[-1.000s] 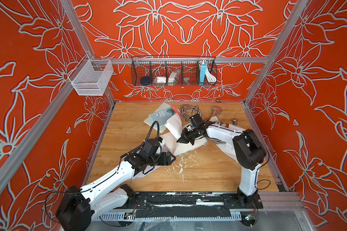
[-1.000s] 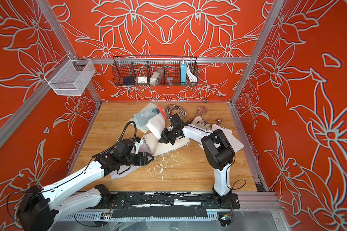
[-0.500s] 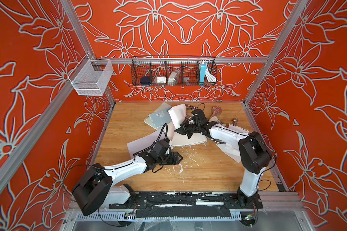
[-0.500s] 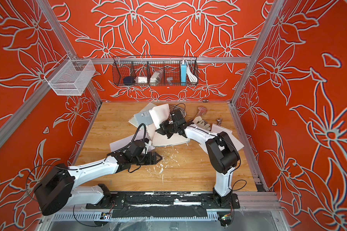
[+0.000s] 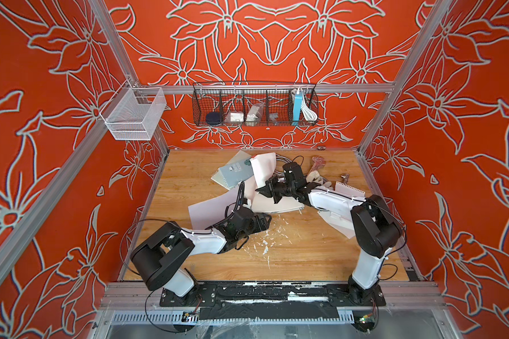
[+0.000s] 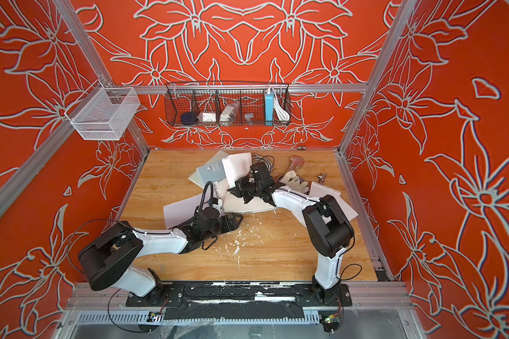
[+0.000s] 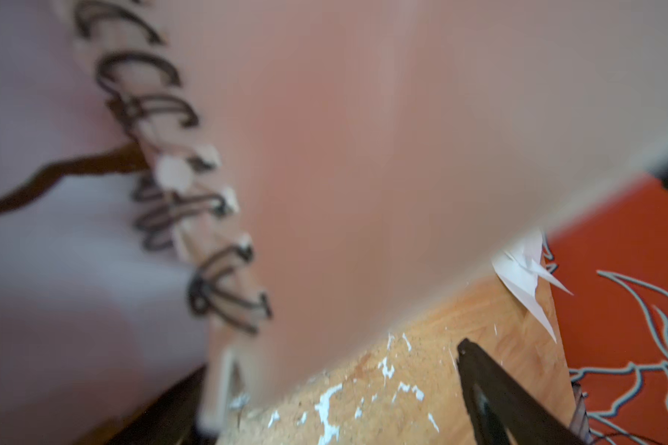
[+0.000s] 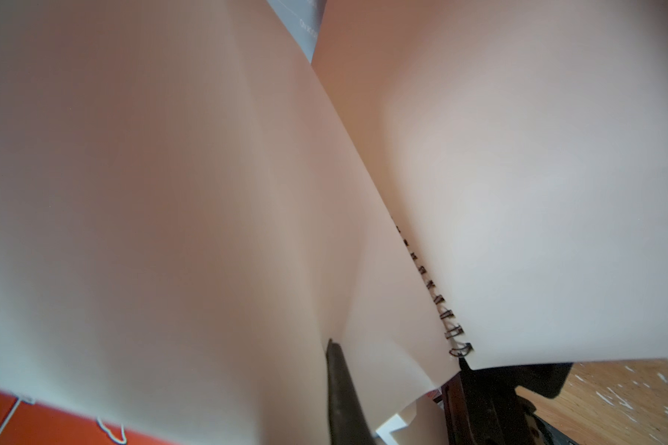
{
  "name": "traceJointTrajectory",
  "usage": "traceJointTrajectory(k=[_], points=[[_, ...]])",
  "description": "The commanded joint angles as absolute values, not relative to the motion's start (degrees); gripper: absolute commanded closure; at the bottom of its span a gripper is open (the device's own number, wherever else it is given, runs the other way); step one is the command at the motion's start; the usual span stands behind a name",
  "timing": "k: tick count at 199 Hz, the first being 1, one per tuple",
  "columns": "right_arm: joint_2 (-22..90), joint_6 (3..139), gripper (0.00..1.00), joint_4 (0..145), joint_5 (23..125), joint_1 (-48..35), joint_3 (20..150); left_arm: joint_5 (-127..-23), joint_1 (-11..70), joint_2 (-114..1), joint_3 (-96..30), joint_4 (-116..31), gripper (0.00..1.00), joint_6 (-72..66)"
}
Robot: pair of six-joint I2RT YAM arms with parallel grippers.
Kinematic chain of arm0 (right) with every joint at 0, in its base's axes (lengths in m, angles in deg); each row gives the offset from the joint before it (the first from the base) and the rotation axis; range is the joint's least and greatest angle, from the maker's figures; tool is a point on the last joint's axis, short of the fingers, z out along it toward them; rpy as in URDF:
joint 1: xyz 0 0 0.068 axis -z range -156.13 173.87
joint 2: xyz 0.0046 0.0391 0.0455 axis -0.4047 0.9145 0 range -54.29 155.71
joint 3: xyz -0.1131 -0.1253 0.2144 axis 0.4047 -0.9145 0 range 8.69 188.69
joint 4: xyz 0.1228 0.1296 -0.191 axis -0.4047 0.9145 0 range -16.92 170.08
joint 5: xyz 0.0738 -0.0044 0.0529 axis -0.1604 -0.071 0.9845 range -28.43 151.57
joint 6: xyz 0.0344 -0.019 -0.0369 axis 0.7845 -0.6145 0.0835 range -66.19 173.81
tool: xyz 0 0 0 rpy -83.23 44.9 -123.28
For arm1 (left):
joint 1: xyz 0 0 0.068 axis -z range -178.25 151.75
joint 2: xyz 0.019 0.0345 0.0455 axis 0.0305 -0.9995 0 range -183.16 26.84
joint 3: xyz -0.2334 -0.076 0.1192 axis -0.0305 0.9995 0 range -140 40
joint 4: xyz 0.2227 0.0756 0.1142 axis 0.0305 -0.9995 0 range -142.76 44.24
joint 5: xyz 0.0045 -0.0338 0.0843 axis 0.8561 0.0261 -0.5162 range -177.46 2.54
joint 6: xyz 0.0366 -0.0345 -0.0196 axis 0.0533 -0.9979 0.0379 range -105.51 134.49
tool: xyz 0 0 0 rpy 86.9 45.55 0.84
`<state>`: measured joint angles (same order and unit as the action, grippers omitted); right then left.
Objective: Tear off pages from different notebooks
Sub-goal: Tear off the paper from the notebook.
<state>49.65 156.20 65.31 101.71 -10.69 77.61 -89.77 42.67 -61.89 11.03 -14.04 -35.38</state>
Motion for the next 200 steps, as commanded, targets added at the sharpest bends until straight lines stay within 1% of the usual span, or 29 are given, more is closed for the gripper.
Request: traceJointTrajectory(k=[1, 37, 66, 96, 108, 112, 123, 128, 138, 144, 152, 156, 169, 200], points=[[46.65, 155.68, 1.00, 65.10, 103.18, -11.13, 76.70, -95.27, 42.71, -64.31, 12.75, -4.44, 0.11, -36.86], [44.81, 153.91, 1.00, 67.82, 104.14, -11.28, 75.07, -97.04, 41.98, -66.95, 10.90, -1.73, 0.11, -34.88], [43.47, 152.61, 1.00, 70.23, 104.46, -11.45, 73.04, -95.34, 40.65, -67.73, 10.14, 0.84, 0.12, -33.90], [42.59, 152.99, 1.00, 69.75, 104.14, -11.54, 71.20, -92.89, 40.64, -68.53, 8.16, -0.69, 0.19, -32.27], [42.33, 153.11, 1.00, 69.75, 103.98, -11.55, 70.93, -91.87, 40.51, -69.59, 7.15, -1.70, 0.27, -32.17], [42.24, 153.19, 1.00, 69.59, 103.92, -11.60, 70.84, -91.43, 40.53, -69.99, 6.93, -1.75, 0.33, -32.02], [42.13, 153.62, 1.00, 69.05, 103.83, -11.55, 70.57, -91.03, 40.51, -70.47, 6.49, -3.08, 0.56, -32.40], [42.04, 153.65, 1.00, 68.76, 103.75, -11.56, 70.48, -90.74, 40.55, -70.39, 6.33, -3.91, 0.64, -32.17], [41.80, 153.24, 1.00, 69.32, 103.44, -11.58, 70.56, -90.67, 40.51, -69.47, 5.92, -7.07, 0.82, -31.51], [41.62, 152.80, 1.00, 69.59, 103.03, -11.55, 70.56, -90.95, 40.51, -68.51, 5.73, -9.84, 0.90, -31.08], [41.34, 152.13, 1.00, 70.10, 102.48, -11.58, 70.56, -91.14, 40.51, -66.93, 5.55, -13.43, 0.98, -30.24], [41.25, 151.70, 1.00, 70.44, 102.22, -11.55, 70.56, -91.38, 40.57, -66.06, 5.51, -15.44, 1.00, -29.81], [41.08, 149.53, 1.00, 72.12, 101.34, -11.55, 70.95, -90.76, 40.43, -63.09, 5.04, -21.50, 1.00, -28.14], [41.21, 141.09, 1.00, 80.35, 98.36, -11.56, 73.57, -83.13, 40.62, -57.22, 3.30, -35.88, 1.00, -23.01]])
